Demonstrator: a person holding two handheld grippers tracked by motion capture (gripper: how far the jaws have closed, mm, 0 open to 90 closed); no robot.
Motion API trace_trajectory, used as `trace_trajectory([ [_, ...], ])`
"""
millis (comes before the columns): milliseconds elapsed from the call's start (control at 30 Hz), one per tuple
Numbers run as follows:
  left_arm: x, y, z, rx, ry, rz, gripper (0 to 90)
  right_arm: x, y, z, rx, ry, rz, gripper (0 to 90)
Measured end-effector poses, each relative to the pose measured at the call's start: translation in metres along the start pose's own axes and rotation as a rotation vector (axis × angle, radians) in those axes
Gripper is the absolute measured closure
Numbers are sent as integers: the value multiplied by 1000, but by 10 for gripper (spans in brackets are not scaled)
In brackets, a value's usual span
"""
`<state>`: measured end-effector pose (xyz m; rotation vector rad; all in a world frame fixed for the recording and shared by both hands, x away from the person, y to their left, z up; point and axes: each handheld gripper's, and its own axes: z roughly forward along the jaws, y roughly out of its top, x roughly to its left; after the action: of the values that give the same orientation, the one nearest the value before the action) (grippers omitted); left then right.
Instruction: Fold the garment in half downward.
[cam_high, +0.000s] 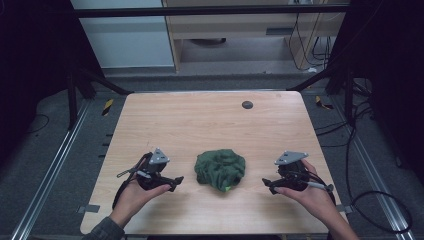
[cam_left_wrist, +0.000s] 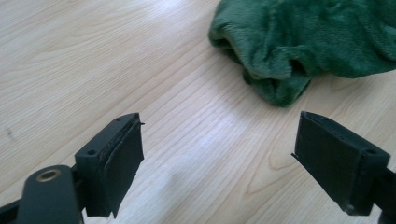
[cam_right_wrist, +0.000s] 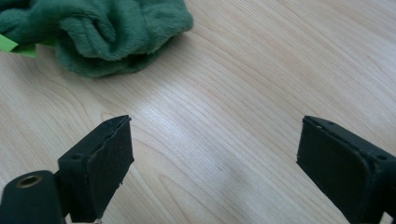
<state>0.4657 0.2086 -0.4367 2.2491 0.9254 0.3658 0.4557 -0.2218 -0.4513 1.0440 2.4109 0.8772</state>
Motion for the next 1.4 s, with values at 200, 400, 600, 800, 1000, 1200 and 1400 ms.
trace_trajectory([
  [200,16,-7,-4,14,26,-30,101,-12,-1,4,11,0,46,71],
  [400,33,-17,-5,25,37,-45,63,-25,-3,11,32,-3,72,67],
  [600,48,-25,-7,22,50,-64,58,-36,-4,14,38,-7,89,66],
  [800,65,-33,-5,21,79,-93,50,-45,-6,19,47,-5,92,67],
  [1000,80,-41,-3,36,124,-105,55,-58,-8,30,75,-22,104,114],
  [1200,90,-46,0,35,153,-116,55,-66,-9,41,89,-40,118,114],
  [1400,102,-52,2,32,169,-139,55,-72,-9,47,91,-39,128,116],
])
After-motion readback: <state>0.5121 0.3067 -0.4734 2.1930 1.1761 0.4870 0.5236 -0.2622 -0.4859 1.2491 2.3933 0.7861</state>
